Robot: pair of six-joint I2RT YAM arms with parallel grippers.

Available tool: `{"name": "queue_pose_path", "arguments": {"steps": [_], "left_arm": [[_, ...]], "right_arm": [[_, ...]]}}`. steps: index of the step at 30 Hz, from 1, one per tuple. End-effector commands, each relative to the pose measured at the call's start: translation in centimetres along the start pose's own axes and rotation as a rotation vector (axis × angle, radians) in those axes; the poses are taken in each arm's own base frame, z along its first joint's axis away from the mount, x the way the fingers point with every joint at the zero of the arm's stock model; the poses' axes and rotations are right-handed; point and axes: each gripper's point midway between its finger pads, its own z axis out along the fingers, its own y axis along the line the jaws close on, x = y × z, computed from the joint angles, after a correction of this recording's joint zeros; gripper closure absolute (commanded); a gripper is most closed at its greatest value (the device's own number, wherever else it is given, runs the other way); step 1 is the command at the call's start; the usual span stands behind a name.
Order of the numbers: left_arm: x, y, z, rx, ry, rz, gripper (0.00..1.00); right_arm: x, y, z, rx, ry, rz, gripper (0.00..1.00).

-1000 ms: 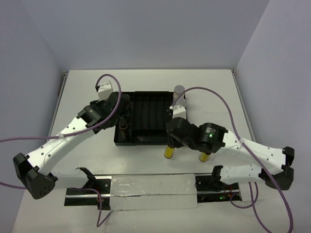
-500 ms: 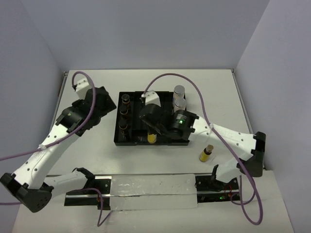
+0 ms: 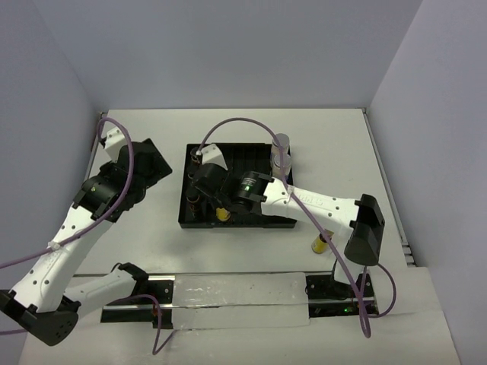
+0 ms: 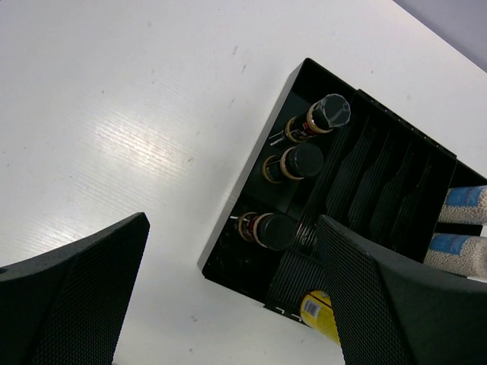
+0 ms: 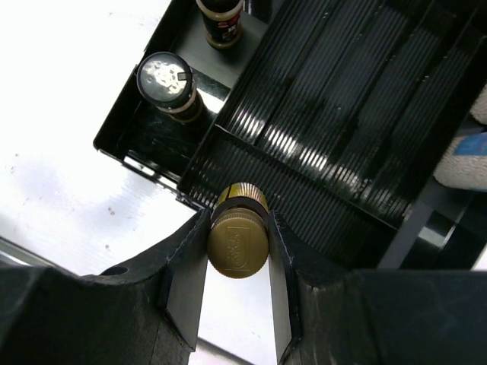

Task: Organize the condiment bottles

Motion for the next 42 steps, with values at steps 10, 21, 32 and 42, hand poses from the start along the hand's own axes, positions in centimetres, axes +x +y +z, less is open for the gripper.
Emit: {"name": "queue_pose_path", "arguments": {"steps": [10, 21, 32, 42], "left_arm": [[0.6, 0.7, 0.2, -0.009, 0.011, 0.026, 0.01], [0.9, 0.7, 0.6, -0.023, 0.019, 0.042, 0.01], [0.5, 0.4, 0.7, -0.021, 0.007, 0.031, 0.01], [0.6, 0.4, 1.1, -0.032, 0.004, 0.031, 0.01]], "right_arm": [[0.7, 0.9, 3.8, 0.009, -0.033, 0.088, 0.91], [1.1, 0.4, 4.1, 0.032, -0.020, 0.091, 0.14], [-4.8, -2.5, -1.6, 0.059, -0.153, 0.143, 0.00], [-2.8, -16.2, -9.7, 0.254, -0.229, 0.414, 0.00]]}}
